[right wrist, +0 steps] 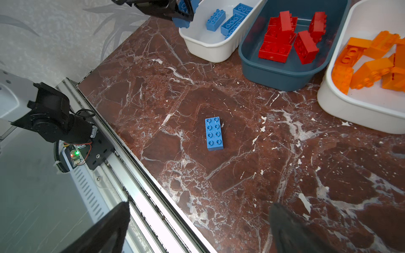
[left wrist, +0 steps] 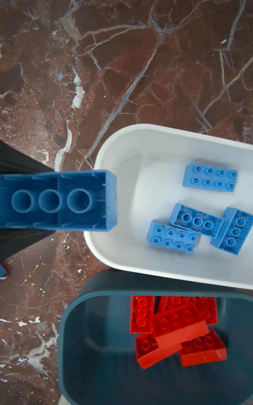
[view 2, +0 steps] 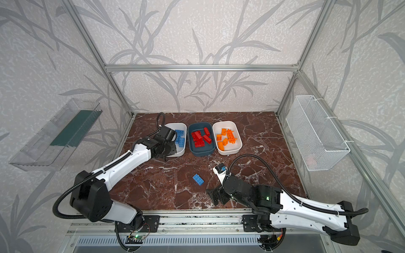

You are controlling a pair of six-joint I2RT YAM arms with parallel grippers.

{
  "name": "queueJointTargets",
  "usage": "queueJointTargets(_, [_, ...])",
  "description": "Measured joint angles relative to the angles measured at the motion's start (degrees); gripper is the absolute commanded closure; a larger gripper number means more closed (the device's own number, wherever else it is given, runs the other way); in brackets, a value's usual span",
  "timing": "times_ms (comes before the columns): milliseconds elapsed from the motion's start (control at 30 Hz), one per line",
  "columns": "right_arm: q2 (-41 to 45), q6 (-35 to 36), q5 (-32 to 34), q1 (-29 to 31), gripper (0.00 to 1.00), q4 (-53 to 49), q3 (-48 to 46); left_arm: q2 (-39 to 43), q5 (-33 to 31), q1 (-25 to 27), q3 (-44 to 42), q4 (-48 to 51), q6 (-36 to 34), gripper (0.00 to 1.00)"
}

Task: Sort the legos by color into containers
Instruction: 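Carry the blue brick into the white tub and open the left gripper, then lower the left gripper onto the last blue brick near the robot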

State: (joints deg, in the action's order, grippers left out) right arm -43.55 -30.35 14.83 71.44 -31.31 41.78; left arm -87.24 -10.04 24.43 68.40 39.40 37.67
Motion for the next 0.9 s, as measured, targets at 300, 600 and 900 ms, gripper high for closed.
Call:
queueJointTargets(300, [-0.3,1.7,-8.9,-10.2,0.01,2.8,-0.8,-21.9,4.0,-8.5,21.3,1.2,-3.8,0.84])
queueJointTargets(600, [-1.8,3.0,-15.8,-19.4,0.01,4.1,-2.0,-39.8,4.4,-12.9,42.1,8.1,-7.2,0.63])
queueJointTargets(900, [-5.3,4.2,-19.5,-22.2,0.01,5.3,-2.0,-41.3,7.0,-13.4,44.8,10.2,-8.0,0.43])
